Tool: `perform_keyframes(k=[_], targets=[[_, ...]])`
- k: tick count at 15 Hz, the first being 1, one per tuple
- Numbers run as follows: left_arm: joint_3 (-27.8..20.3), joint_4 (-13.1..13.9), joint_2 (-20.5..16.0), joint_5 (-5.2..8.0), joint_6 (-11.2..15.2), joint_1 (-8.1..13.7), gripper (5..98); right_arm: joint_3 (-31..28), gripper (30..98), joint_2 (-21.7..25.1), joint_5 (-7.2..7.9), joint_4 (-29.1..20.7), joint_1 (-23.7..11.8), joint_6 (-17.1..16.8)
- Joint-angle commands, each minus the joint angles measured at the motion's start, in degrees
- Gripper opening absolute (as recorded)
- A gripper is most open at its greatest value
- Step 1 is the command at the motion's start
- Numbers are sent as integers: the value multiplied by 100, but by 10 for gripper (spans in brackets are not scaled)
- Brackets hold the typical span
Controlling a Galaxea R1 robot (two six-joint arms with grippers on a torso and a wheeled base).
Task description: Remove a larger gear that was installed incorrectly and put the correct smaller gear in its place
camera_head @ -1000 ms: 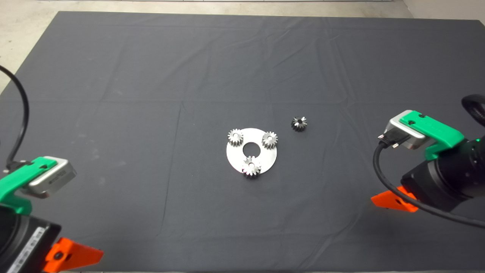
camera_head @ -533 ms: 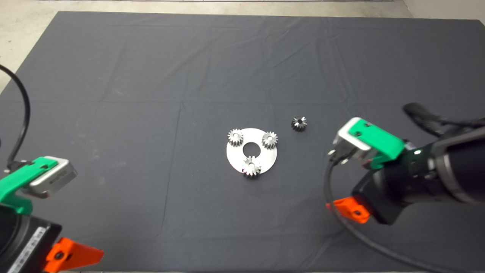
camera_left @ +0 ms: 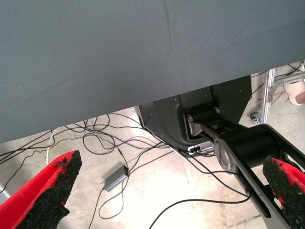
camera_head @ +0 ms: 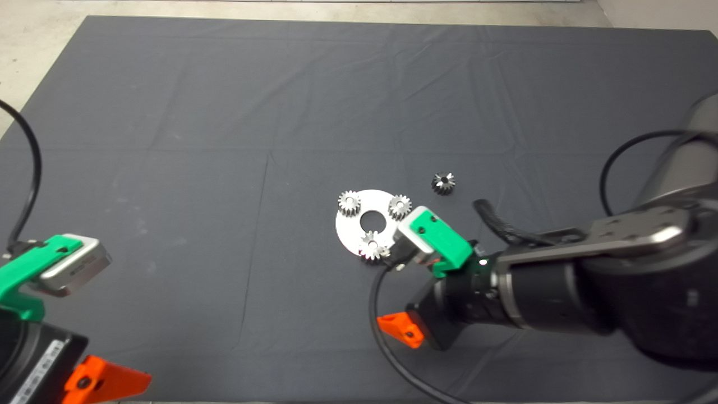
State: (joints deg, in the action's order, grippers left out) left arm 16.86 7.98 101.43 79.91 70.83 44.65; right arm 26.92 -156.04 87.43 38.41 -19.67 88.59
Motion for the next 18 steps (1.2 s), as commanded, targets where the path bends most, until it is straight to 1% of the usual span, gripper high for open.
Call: perform_keyframes(k=[1, 3, 5, 8, 9, 10, 12, 14, 16, 18], targets=[[-79, 107, -4, 7, -25, 52, 976, 359, 970, -72, 301, 685, 111, -136], [-79, 107, 5, 7, -28, 52, 976, 618, 970, -72, 301, 717, 152, -534], [-79, 107, -4, 7, -25, 52, 976, 867, 970, -81, 301, 897, 271, -916], [-79, 107, -21, 7, -25, 52, 976, 1191, 970, -107, 301, 1291, 604, -1529], [-79, 107, -30, 14, -25, 52, 976, 1250, 969, -107, 301, 1353, 637, -1614], [-79, 107, -32, 16, -25, 52, 976, 1333, 970, -98, 301, 1381, 650, -1643], [-79, 107, -31, 16, -25, 52, 976, 1523, 970, -98, 301, 1623, 787, -1660], [-79, 107, -39, 16, -16, 52, 976, 1578, 970, -90, 301, 1819, 886, -1661], [-79, 107, -39, 16, -8, 52, 976, 1630, 970, -90, 301, 1876, 951, -1669], [-79, 107, -22, 16, 2, 52, 976, 1692, 970, -98, 301, 2029, 1130, -1748]])
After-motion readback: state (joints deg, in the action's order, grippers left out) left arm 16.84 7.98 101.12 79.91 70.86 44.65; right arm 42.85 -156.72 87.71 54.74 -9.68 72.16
